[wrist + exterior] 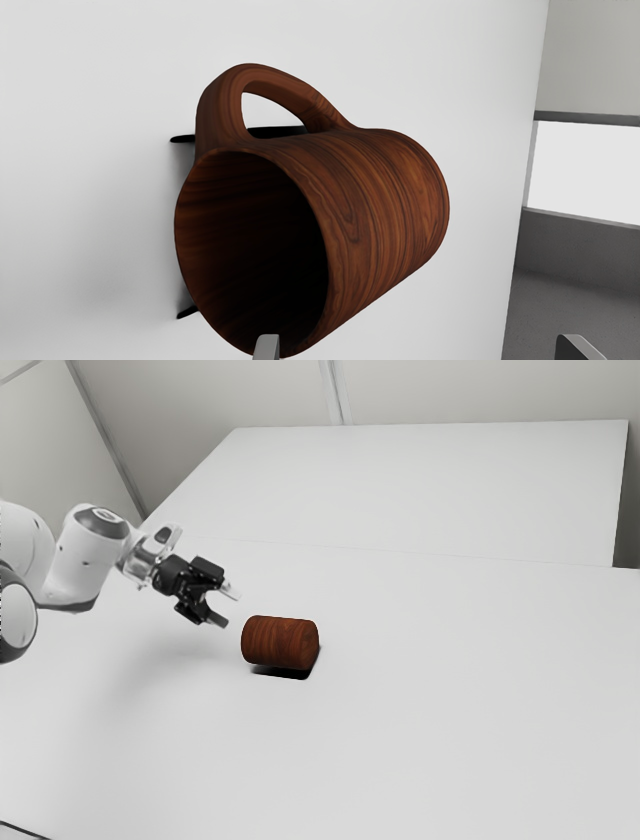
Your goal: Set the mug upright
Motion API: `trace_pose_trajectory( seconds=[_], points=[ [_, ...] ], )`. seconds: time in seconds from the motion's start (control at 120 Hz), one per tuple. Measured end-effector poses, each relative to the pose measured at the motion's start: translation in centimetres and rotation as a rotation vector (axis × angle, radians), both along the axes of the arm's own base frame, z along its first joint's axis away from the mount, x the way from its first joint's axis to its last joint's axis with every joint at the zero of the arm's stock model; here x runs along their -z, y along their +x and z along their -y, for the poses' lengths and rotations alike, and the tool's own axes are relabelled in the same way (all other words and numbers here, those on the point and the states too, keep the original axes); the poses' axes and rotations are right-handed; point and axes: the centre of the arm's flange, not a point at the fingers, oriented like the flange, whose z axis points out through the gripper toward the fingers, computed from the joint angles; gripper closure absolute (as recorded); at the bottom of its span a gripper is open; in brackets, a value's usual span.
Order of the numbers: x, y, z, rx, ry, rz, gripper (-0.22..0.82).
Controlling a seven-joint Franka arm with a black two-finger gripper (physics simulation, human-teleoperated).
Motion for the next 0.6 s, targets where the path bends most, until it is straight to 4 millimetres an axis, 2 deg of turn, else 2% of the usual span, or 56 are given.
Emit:
trace_pose_trajectory(
  seconds=[0.208, 0.417, 0.5, 0.6],
  points=[
    [3.6, 0.8, 0.3, -0.034, -0.044, 0.039, 0.0],
    [4.2, 0.2, 1.0, -0.027, -0.14, 0.059, 0.0],
    [5.2, -0.9, 1.3, -0.035, -0.208, 0.039, 0.0],
    [5.8, -1.3, 2.1, -0.033, -0.274, 0.034, 0.0]
  ],
)
